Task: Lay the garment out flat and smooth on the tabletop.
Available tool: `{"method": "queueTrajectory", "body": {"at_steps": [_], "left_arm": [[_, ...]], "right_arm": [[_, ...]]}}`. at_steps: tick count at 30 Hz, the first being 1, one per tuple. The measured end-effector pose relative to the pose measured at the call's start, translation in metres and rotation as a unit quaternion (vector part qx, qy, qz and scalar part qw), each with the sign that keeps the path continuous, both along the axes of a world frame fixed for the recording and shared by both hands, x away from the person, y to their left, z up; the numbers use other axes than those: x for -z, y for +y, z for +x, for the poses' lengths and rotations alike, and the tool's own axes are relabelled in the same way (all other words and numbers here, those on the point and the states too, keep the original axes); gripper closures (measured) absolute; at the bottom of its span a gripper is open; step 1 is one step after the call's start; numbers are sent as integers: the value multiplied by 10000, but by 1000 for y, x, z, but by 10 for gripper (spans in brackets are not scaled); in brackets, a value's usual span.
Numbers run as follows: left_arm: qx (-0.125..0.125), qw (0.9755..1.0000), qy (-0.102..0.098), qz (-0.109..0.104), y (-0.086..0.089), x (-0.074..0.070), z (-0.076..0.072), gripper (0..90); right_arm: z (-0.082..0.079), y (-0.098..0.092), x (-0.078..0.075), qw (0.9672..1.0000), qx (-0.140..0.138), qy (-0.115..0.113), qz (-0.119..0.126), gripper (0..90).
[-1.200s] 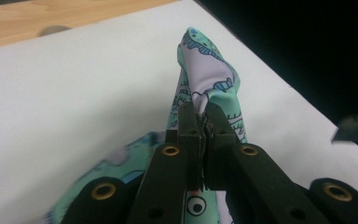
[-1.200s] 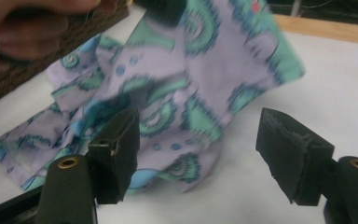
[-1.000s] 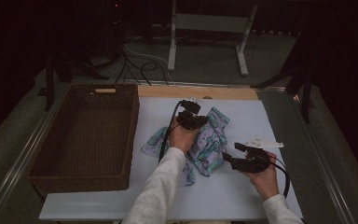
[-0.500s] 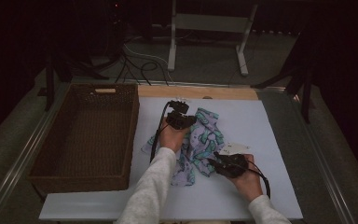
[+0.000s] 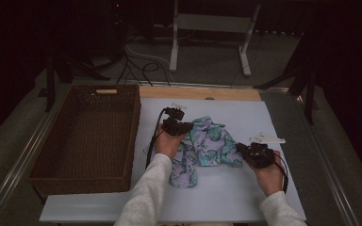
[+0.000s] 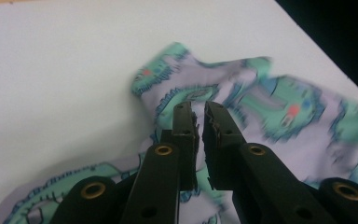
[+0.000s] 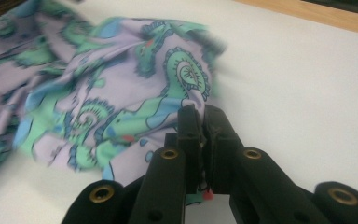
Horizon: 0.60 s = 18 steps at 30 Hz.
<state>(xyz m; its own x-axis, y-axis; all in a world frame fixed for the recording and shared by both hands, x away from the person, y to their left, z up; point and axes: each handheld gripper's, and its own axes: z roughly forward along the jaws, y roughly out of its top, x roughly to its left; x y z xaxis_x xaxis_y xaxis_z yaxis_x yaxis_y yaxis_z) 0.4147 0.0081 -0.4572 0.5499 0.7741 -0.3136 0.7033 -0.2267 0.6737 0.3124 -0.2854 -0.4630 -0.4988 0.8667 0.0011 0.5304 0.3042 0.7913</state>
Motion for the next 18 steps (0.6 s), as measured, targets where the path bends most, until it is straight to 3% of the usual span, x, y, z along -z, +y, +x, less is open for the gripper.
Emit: {"method": "queueTrajectory", "body": {"at_steps": [5,7,10,11,12,15,18], "left_arm": [[101,9999,-13,7,-1,2,-8,819],[142,9999,-35,19,-2,2,-11,775],[179,9998,-59,14,-3,2,-16,665],[213,9997,-94,-1,-5,2,-21,665],[231,9997,-102,4,-5,2,-23,585],[276,9994,-189,2,-6,1,-31,484],[303,9992,-273,-52,-7,-1,-37,365]], "right_arm": [[5,-21,2,9992,395,88,7,871],[7,-32,6,9983,543,195,75,868],[6,-34,5,9984,508,202,125,803],[5,-33,4,9985,498,165,151,719],[2,-31,1,9991,357,69,198,552],[-5,-26,-3,9995,133,-123,256,391],[-9,-19,-4,9993,-51,-216,312,299]]}}
